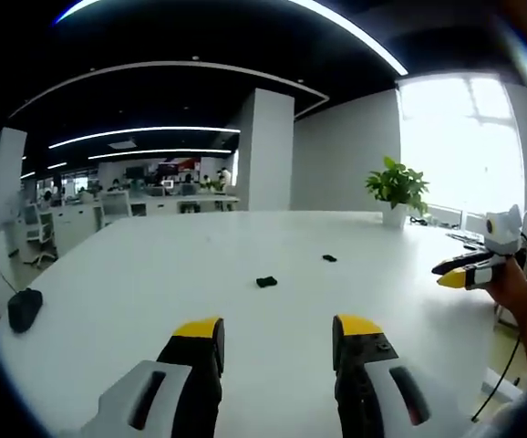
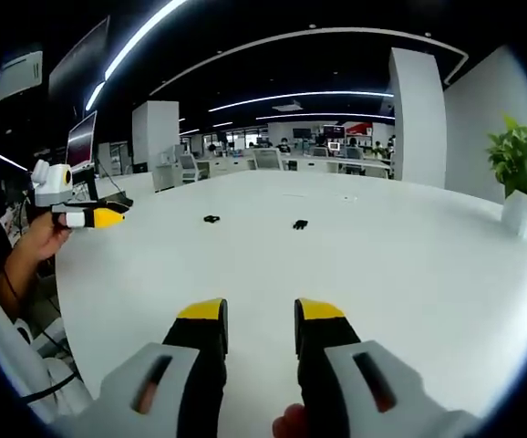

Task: Snap the two parts of the plastic buckle together until the buckle closes and remains connected.

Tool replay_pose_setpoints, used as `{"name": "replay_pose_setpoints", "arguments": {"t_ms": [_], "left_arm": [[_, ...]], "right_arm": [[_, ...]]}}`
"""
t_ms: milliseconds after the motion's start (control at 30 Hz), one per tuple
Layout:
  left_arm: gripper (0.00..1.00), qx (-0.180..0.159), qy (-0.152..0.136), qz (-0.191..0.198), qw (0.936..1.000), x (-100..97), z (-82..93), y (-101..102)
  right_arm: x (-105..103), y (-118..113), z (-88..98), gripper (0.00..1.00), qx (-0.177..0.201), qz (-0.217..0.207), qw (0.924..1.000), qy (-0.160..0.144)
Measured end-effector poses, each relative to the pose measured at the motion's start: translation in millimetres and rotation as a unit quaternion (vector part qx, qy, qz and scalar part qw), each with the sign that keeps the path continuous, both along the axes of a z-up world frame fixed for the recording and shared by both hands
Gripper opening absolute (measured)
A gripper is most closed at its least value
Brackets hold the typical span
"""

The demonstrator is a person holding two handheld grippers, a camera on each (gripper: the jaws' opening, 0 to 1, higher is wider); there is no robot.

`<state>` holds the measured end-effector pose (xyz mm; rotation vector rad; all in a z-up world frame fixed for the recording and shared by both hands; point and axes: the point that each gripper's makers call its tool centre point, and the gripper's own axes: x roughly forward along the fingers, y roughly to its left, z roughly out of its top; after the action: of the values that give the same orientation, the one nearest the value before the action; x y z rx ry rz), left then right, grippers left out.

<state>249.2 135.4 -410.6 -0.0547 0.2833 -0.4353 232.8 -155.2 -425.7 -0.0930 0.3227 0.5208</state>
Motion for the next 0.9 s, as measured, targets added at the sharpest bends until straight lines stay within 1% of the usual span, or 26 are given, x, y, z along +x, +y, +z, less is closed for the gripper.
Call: {"name": "replay_pose_setpoints", "arguments": {"t_ms": [400, 733, 900], "left_arm": [[0.48, 0.004, 0.002, 0.002, 1.0000, 1.4, 2.2, 1.4], [0.48, 0.006, -0.002, -0.001, 1.0000, 7.0, 7.7, -2.2], [0.48, 0.006, -0.001, -0.003, 1.0000, 8.1, 7.8, -3.4]], "right_arm": [[3.2, -2.8, 3.1, 0.30, -0.004, -0.004, 1.0000, 0.000], [5.6, -7.0, 6.5, 0.29, -0.005, -0.010, 0.9999, 0.002], [6.3, -7.9, 5.2, 0.30, -0.001, -0.011, 0.9999, 0.008]]}}
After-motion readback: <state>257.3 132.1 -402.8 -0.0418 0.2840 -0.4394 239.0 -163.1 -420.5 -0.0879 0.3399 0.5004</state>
